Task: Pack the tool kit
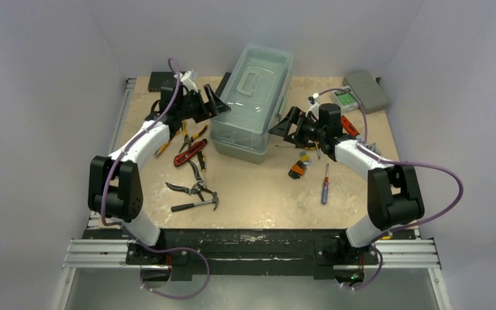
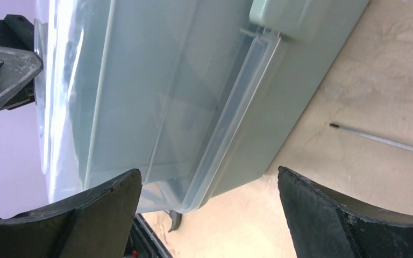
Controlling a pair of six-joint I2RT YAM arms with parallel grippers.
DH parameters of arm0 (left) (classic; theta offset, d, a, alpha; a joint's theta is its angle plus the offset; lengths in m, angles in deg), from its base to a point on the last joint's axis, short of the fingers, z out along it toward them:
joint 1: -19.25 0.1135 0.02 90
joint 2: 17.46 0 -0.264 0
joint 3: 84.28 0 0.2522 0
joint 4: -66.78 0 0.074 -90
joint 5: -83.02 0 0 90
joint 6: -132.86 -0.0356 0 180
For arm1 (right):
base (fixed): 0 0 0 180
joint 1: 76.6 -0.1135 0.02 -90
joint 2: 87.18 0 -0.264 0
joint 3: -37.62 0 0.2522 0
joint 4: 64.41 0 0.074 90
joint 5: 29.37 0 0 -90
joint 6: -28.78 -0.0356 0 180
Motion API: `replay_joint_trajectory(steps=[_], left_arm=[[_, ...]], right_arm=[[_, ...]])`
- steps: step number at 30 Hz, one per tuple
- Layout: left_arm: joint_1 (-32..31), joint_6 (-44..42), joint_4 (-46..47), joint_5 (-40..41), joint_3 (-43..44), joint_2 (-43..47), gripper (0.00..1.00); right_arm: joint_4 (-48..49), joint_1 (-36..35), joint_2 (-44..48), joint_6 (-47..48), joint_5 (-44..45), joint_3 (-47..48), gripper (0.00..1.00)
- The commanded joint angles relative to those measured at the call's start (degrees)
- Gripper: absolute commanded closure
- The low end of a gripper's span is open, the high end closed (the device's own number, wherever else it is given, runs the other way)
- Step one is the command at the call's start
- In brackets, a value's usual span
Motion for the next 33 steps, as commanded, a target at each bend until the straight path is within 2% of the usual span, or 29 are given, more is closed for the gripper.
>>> replay_joint_trajectory(steps=[1,12,15,19,23,29,33], left_arm=[[-6.70,-0.53,-5.54,-3.17,-6.35,8.36,0.21],[-9.53,-0.59,-9.95,0.75,-15.98,22.49,0.21],[-10.81,-0.33,-10.61,1.92,-19.02,26.03,0.22],[-12.49,0.03,-10.33,2.67,-22.25,29.05,0.22],[-13.21,-0.61,-11.85,4.10,-21.86,29.79,0.22],[-12.20,-6.37,-21.14,17.04,-15.83,35.75,0.18],[-9.91,-6.52,-22.41,18.29,-12.15,35.46,0.14]], right_arm=[[-0.27,-1.31,5.12,1.94,-2.23,-4.26,0.01],[-6.83,-1.27,13.48,3.72,-2.51,-7.20,0.01],[-11.15,-1.28,15.53,5.54,-0.77,-6.90,0.01],[-19.00,-1.24,16.36,8.18,5.76,-5.88,0.01],[-23.20,-0.74,15.49,9.79,9.46,-4.53,0.01],[-25.59,-0.43,16.80,10.35,12.41,-0.71,0.01],[-26.25,-0.44,17.31,9.59,12.72,3.17,0.01]])
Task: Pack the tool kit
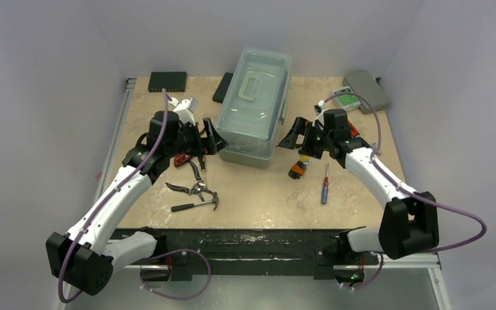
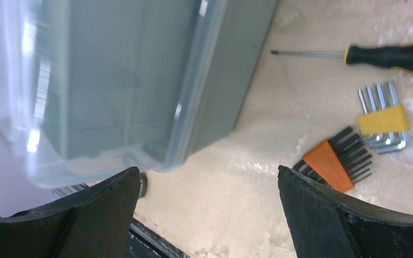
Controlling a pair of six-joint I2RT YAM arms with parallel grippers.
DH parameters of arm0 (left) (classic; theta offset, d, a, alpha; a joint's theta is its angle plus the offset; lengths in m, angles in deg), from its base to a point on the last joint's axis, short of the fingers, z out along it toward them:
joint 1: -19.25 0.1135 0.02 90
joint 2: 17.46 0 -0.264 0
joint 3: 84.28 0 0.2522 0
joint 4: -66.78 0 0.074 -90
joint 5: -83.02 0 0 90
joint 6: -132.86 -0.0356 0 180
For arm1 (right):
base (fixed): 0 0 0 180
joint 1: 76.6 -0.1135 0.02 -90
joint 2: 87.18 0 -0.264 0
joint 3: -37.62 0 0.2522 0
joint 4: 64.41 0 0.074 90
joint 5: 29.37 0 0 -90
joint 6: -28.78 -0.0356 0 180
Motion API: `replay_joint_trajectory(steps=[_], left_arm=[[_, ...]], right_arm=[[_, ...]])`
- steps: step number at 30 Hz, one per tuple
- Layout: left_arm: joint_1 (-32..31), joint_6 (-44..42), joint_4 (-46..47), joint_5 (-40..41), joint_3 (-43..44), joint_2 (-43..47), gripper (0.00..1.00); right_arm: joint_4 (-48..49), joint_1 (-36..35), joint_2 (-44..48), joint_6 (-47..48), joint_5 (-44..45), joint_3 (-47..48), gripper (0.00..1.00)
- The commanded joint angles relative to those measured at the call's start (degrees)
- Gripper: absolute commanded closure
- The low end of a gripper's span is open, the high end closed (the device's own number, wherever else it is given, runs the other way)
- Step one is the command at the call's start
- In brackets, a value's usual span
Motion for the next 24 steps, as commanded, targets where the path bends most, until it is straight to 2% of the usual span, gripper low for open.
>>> replay_joint_trajectory(steps=[1,5,10,18,24], left_arm=[[2.83,-1.65,-0.14,4.44,5.01,0.77,0.13],[4.19,-1.38,2.32,5.32,9.62,-4.28,0.11],[4.21,-3.21,3.97,4.69,18.65,-15.89,0.11],[4.56,-6.35,0.38,4.07,33.34,-30.05,0.13],[4.55,-6.88,0.03,3.31,36.63,-35.24,0.14]], right_arm=[[0.25,0.22,2.14,0.26,1.76,6.74,0.01],[0.68,0.05,0.20,-2.49,4.25,12.30,0.01],[-3.35,-0.04,-6.48,-4.16,11.40,21.85,0.01],[-4.38,-0.30,-20.65,-5.48,10.70,35.66,0.01],[-8.55,-1.36,-30.22,-5.06,9.79,45.66,0.01]])
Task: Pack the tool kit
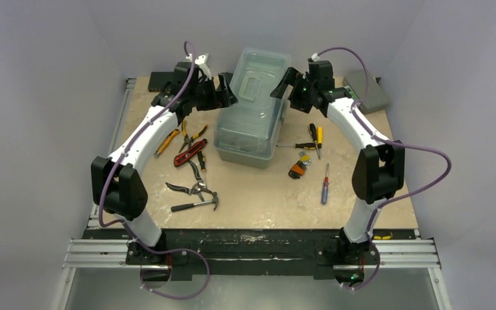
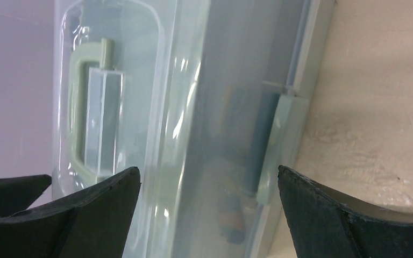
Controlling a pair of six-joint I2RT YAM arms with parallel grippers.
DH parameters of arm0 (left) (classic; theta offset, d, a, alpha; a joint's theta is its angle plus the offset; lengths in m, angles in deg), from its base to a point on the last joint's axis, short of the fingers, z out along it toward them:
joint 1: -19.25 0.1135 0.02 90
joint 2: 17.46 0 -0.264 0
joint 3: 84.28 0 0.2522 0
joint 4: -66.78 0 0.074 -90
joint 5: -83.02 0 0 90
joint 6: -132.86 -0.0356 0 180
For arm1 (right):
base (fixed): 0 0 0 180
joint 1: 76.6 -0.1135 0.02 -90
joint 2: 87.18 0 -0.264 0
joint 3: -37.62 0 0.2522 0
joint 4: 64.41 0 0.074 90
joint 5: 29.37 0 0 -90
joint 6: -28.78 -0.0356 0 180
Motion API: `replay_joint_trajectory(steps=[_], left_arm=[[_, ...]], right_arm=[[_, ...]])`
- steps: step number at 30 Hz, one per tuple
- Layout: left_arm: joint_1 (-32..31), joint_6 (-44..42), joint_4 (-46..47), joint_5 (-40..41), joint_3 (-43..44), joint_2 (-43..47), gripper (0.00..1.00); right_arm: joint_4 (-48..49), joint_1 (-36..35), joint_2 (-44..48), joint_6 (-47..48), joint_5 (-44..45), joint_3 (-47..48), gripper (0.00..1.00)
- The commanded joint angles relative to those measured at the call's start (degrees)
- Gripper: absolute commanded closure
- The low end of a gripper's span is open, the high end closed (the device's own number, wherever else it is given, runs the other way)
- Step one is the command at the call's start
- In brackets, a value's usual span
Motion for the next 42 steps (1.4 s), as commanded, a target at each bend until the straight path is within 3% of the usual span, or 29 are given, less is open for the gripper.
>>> replay_joint_trajectory(steps=[1,9,18,30,42], left_arm=[[0.46,-1.74,-0.18,-1.55,3.69,-2.61,0.14],[0.46,-0.79,1.83,-5.70,-0.32,-2.44,0.19],[0.46,0.87,2.92,-8.73,-11.38,5.91,0.19],[-2.22,3.99,5.48,-9.58,-27.98,22.07,0.21],[-8.00,7.01,9.97,-10.52,-30.75,20.43,0.23]], right_arm=[[-4.97,-1.39,-4.21,0.45,0.36,7.31,0.01],[-7.76,-6.46,-5.30,1.15,0.97,4.36,0.06],[-4.45,-10.22,5.44,-0.21,-1.75,-10.11,0.12],[-8.27,-10.37,14.05,3.43,-3.37,-17.40,0.13],[-11.92,-5.77,20.34,5.47,0.25,-23.32,0.12]])
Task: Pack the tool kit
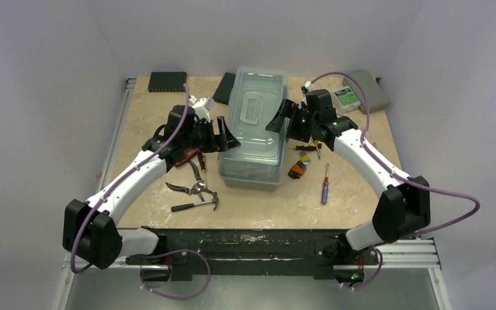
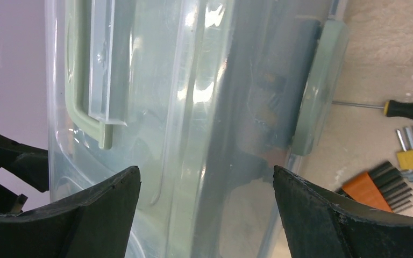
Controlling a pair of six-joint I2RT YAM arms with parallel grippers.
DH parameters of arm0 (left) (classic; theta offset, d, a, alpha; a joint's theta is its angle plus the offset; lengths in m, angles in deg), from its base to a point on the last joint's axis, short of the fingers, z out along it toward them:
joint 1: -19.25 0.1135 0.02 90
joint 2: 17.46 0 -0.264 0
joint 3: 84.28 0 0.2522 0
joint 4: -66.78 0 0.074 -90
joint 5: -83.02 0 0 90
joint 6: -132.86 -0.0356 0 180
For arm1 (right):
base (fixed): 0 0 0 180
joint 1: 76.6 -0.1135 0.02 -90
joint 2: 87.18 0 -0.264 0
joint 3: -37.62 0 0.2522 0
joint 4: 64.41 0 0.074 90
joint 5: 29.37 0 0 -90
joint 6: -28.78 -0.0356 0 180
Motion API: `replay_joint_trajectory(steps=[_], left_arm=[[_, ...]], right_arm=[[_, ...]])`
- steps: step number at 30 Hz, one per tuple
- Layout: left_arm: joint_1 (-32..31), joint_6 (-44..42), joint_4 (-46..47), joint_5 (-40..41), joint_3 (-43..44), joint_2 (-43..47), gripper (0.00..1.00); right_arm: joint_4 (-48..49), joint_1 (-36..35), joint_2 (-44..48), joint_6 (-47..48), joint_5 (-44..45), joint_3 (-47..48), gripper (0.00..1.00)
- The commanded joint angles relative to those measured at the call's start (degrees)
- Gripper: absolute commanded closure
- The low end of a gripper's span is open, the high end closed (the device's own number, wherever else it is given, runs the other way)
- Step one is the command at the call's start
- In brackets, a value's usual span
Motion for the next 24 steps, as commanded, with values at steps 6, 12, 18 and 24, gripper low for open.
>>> replay_joint_trajectory(steps=[6,12,18,24], left_arm=[[-9.96,3.69,5.68,-0.51,3.56,-7.41,0.23],[-12.97,4.14,6.23,-0.59,6.74,-11.14,0.23],[-14.41,4.30,7.01,-1.11,8.11,-14.16,0.23],[-15.58,3.66,7.68,-1.48,10.95,-17.91,0.24]], right_arm=[[-12.00,10.33,3.83,8.43,0.02,-3.98,0.12],[-13.94,12.46,4.92,9.63,1.88,-2.91,0.12],[-15.27,13.45,6.61,9.35,4.69,-2.80,0.10],[-14.52,15.08,7.88,8.61,7.39,-5.55,0.10]])
